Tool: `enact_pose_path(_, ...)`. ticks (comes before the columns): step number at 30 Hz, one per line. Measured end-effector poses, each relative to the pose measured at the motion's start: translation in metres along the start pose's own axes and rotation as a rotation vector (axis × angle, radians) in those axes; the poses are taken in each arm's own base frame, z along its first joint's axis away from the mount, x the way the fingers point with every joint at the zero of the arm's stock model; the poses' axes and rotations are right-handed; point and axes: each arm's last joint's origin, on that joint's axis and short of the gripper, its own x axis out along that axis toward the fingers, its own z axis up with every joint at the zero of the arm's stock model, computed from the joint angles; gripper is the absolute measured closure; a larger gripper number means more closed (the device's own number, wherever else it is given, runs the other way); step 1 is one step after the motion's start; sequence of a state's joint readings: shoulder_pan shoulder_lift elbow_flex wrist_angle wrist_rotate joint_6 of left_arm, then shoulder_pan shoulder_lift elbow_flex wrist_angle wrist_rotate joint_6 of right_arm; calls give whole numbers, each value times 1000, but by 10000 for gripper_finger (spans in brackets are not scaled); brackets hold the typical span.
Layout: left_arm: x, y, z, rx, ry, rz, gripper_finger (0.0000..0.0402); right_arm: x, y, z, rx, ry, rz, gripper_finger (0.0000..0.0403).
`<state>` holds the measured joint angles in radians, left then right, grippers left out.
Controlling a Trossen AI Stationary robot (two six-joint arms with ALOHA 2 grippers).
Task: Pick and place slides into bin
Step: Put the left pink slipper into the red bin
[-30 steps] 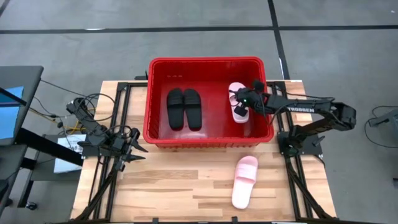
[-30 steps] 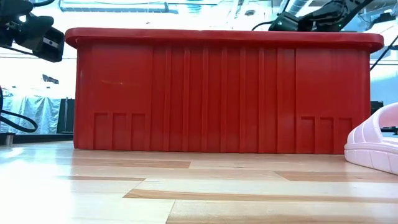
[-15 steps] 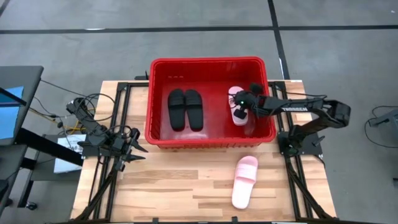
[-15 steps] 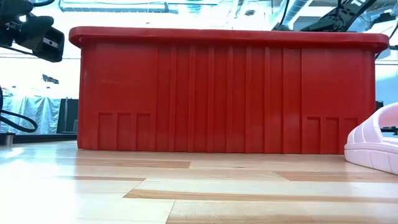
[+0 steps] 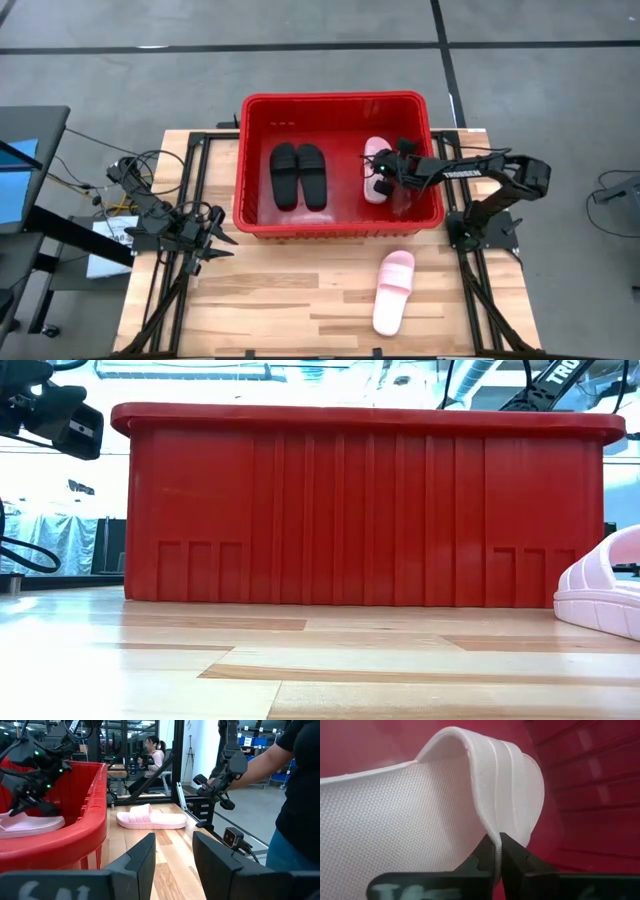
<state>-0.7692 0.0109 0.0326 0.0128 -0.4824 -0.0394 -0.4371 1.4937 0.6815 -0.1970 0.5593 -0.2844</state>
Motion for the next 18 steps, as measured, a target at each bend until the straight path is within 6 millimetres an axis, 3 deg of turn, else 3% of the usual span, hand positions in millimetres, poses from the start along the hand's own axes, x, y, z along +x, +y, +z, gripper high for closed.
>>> enact_pose_path(18,0,0,0,-7,0,0,281,-2,0,1,-51,12,7,337)
